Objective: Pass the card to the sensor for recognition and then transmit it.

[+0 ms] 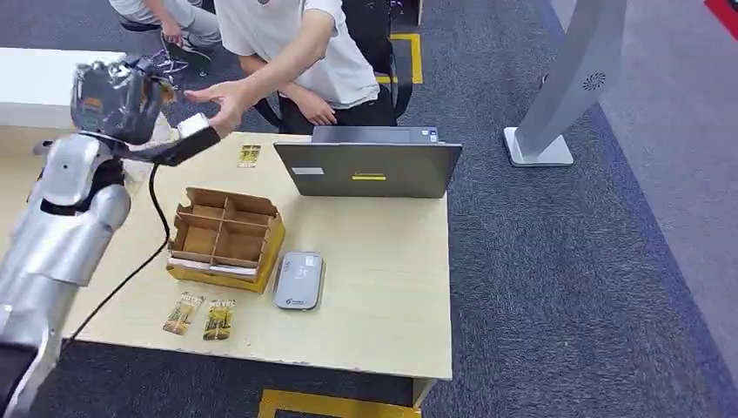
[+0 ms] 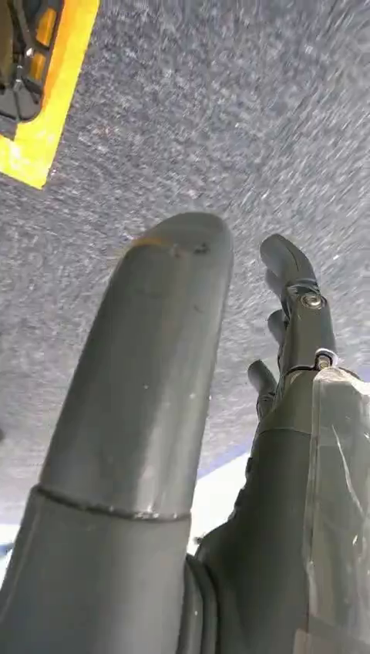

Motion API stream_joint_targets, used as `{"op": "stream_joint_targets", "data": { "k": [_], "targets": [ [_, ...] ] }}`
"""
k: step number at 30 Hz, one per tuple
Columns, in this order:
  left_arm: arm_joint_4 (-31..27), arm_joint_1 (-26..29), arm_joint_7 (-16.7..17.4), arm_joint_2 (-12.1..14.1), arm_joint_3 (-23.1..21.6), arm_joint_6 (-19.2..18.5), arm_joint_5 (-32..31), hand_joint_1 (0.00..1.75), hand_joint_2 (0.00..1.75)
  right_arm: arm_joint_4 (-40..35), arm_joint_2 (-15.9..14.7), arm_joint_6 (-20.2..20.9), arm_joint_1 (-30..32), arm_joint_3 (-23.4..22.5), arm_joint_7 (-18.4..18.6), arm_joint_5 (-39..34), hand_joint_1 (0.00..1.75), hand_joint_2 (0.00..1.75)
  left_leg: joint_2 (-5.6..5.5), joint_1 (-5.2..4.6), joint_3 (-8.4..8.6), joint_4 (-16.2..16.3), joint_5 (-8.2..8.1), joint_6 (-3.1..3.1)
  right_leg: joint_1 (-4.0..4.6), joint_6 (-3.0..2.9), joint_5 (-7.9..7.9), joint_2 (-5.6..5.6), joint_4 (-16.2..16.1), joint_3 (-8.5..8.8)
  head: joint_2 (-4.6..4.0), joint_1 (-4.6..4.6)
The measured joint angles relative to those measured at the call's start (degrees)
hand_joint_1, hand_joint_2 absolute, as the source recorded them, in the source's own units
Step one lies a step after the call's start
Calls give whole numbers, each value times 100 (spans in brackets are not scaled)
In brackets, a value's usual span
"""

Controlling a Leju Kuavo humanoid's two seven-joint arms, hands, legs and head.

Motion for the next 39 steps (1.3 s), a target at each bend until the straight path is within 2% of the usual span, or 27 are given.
{"op": "stream_joint_targets", "data": {
  "k": [2, 6, 14, 15, 18, 26, 39],
  "targets": [
    [907, -512, 89, -26, 0, 78, -113, 175, 175, 0, 26, 31, -71, 78, 48, 44, 0, 0, 14, 0, 5, 0, 1, -1, 0, 0, 1, 13, 3, 0, 0, -9],
    [1920, -936, 129, -81, 0, 166, -166, 175, 175, 0, 63, 31, -119, 170, 57, 61, 0, 0, 9, 0, 5, 0, 2, -3, 0, 0, 1, 11, 4, 0, 0, -15],
    [2778, -1130, 192, -184, 0, 72, -59, 175, 175, 2, 94, 24, -144, 192, 109, 35, 0, 0, 11, -1, 1, -2, 1, -3, -1, 0, 0, 10, 3, -1, 0, -11],
    [2842, -1128, 199, -195, 0, 48, -26, 0, 175, 2, 96, 24, -144, 192, 111, 33, 0, 0, 11, -1, 1, -2, 1, -3, -1, 0, 0, 11, 3, -1, 0, -11],
    [2966, -1126, 179, -194, 4, -90, 93, 0, 175, 4, 105, 28, -141, 192, 114, 11, 0, 0, 14, -1, 1, -2, 1, -3, -1, 0, 1, 13, 4, -2, 0, -13],
    [3111, -1125, 96, -190, 31, -86, 250, 0, 175, 7, 107, 24, -140, 192, 100, -24, 0, 0, 2, 0, -1, -3, 1, -3, 0, 0, 0, 4, 4, -2, 0, -11],
    [3200, -1041, -11, -188, 166, 78, 318, 0, 175, 7, 107, -4, -142, 192, 103, -63, 0, 0, 2, 0, -1, -2, 2, -3, -1, 0, 0, 5, 4, -1, 0, -11]
  ]
}}
